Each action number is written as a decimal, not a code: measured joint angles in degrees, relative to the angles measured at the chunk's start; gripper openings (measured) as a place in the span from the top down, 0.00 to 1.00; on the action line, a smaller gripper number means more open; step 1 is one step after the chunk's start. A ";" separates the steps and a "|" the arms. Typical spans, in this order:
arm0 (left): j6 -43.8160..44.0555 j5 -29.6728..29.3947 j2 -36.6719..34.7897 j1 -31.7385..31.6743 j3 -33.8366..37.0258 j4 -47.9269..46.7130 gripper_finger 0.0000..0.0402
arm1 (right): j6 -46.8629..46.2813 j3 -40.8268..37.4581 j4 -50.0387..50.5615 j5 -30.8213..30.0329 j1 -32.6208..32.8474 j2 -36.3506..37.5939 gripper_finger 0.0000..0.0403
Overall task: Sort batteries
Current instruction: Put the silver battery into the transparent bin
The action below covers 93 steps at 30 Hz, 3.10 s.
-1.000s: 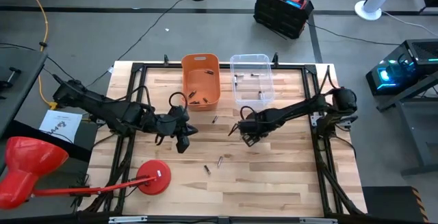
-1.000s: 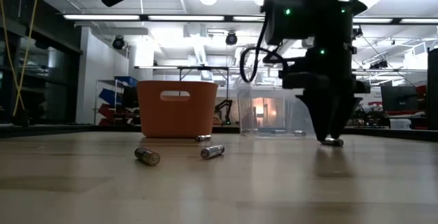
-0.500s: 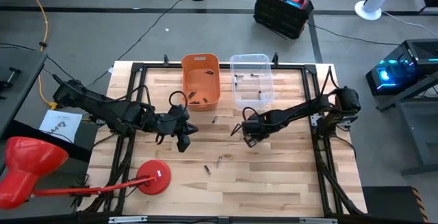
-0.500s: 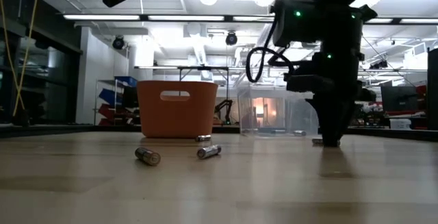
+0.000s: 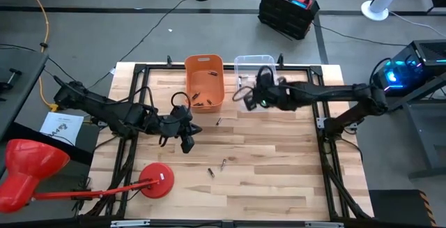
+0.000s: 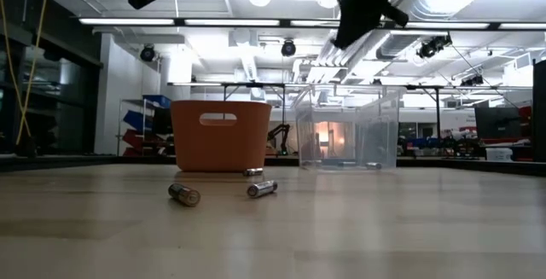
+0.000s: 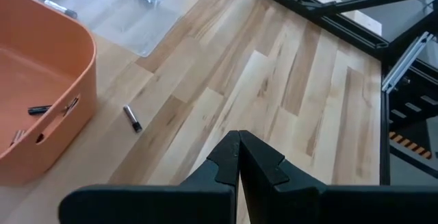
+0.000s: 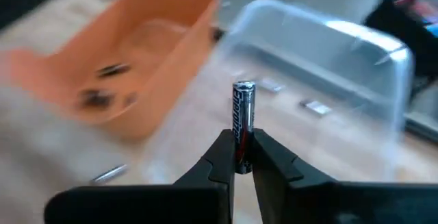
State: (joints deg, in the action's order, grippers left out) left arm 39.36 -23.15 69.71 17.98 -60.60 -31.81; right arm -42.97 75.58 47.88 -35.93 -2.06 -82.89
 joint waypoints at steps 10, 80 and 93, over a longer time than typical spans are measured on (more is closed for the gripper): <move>1.04 0.06 0.00 0.52 0.00 0.00 1.00 | 2.77 -3.70 -3.12 0.49 -5.98 -0.51 0.72; -3.62 7.56 -0.02 1.75 0.00 9.22 1.00 | -6.89 -3.66 -44.18 14.20 3.84 -37.94 1.00; -4.04 7.36 -0.02 1.57 0.00 9.11 1.00 | -0.86 -3.81 -29.18 16.04 12.28 -29.24 1.00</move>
State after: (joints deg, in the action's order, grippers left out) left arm 35.32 -15.79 69.69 19.55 -60.60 -22.70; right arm -43.83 71.77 18.70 -19.89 10.23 -112.14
